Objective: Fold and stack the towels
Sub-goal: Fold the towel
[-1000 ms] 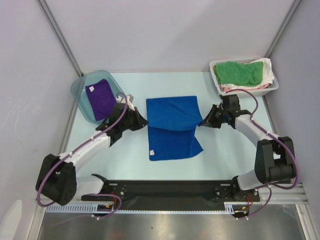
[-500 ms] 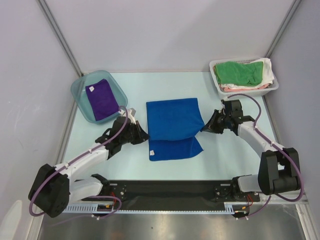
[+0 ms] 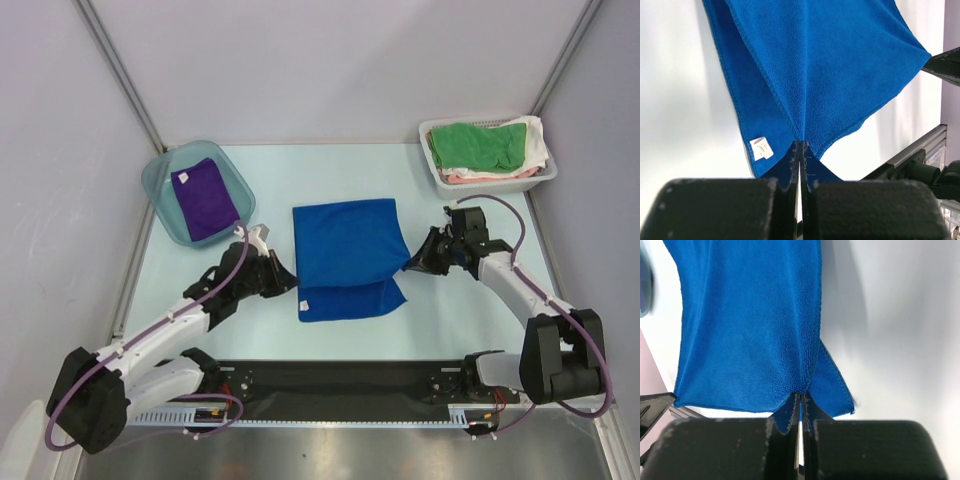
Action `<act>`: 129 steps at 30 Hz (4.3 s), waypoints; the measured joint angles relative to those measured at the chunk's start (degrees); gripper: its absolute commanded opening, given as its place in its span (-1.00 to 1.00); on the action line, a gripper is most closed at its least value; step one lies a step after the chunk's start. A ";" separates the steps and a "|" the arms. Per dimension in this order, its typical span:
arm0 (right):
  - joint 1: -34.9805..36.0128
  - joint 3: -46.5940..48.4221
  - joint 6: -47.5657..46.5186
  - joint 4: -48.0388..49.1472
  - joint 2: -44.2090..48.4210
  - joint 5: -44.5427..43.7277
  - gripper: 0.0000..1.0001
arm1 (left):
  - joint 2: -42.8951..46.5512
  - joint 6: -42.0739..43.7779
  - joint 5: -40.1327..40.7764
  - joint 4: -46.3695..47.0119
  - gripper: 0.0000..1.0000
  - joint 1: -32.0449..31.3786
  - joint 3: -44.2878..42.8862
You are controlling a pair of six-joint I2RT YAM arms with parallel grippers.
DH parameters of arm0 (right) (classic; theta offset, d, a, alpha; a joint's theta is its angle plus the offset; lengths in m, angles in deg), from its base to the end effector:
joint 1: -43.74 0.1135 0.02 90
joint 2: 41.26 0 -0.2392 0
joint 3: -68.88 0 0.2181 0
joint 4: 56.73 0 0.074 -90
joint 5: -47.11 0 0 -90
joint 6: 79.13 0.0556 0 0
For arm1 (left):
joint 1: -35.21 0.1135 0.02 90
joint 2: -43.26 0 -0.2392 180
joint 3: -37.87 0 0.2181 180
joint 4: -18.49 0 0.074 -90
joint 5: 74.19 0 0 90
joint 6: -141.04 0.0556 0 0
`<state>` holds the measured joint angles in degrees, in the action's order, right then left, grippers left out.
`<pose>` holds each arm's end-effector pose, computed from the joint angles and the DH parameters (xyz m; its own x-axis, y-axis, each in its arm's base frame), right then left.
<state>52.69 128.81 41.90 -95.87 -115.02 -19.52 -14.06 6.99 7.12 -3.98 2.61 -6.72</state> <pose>0.2338 0.0592 0.1912 -0.8710 0.3419 -0.3528 0.0819 0.8092 0.5818 0.1715 -0.1197 0.1924 -0.7916 -0.3096 -0.5268 0.1199 0.7667 -0.6307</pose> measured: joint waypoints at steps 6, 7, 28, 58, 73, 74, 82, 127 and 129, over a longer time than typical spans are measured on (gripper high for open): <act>0.00 -0.37 -0.07 -1.57 2.80 0.00 -1.00 | 3.91 -0.55 -0.11 -1.62 -0.99 -0.37 1.97; 0.00 -0.61 -0.09 -1.81 3.21 0.00 -1.00 | 4.35 -0.61 -0.11 -1.77 -0.99 -0.39 2.43; 2.38 -8.22 0.09 -4.17 7.34 -0.55 -1.00 | 2.84 -3.26 -3.87 0.04 -0.99 -2.19 10.01; 2.56 -6.34 -0.13 -9.70 11.61 -1.99 -1.00 | 9.29 -2.43 -3.52 -5.55 -0.99 -2.56 6.23; 2.56 -13.14 0.96 -8.50 11.85 -1.73 -0.07 | -0.28 -3.89 -8.63 3.39 -0.20 -2.64 13.16; 2.58 -13.05 0.98 -8.59 11.93 -1.75 -0.03 | -0.02 -3.82 -8.46 3.13 -0.17 -2.67 12.98; 2.10 0.33 0.92 -8.66 6.86 -7.61 -0.01 | -0.92 -0.70 -0.31 -4.11 -0.19 -1.18 -2.40; 4.42 44.02 -8.22 3.69 -47.34 -18.47 -0.11 | -61.20 12.22 10.40 -7.41 -0.25 12.17 -51.78; 4.57 44.02 -8.66 3.63 -47.34 -18.64 -0.12 | -61.35 12.52 10.40 -7.82 -0.26 12.17 -52.15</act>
<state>57.26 172.83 33.25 -92.24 -162.36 -38.16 -75.41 19.51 17.53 -11.80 14.79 -58.87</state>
